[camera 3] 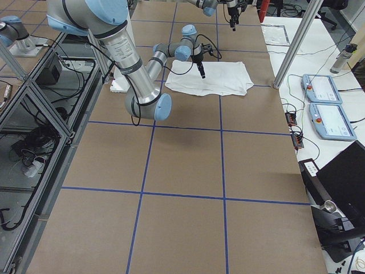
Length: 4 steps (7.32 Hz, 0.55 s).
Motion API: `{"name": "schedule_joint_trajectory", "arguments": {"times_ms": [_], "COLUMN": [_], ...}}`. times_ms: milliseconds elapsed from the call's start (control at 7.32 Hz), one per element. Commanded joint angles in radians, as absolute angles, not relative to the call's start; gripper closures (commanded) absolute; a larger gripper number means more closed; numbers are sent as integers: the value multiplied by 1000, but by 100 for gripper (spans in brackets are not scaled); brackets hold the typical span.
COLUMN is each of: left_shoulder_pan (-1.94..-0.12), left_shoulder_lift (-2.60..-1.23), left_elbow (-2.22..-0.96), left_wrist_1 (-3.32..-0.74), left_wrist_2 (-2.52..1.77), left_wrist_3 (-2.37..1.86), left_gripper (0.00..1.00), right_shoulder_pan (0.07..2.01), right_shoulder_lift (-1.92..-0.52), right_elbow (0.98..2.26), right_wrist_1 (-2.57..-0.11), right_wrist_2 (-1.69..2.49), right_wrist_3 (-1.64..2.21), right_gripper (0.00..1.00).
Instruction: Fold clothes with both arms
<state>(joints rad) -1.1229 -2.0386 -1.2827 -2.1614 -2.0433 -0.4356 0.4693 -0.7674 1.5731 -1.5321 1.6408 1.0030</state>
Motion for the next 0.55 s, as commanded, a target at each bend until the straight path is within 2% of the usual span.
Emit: {"name": "schedule_joint_trajectory", "arguments": {"times_ms": [0,410], "left_shoulder_pan": [-1121,-1121], "left_shoulder_lift": [-2039,-2039], "left_elbow": [-1282,-1282], "left_wrist_1": [-2161,-2161], "left_wrist_2": [-2043,-2043], "left_wrist_3": [-446,-448], "left_gripper": [0,0], "right_shoulder_pan": [454,422], "right_shoulder_lift": [-746,-747], "right_elbow": [1514,1514], "right_wrist_1": [-1555,-1621], "right_wrist_2": [1677,1677], "right_wrist_3": [967,928], "right_gripper": [11,20]}}
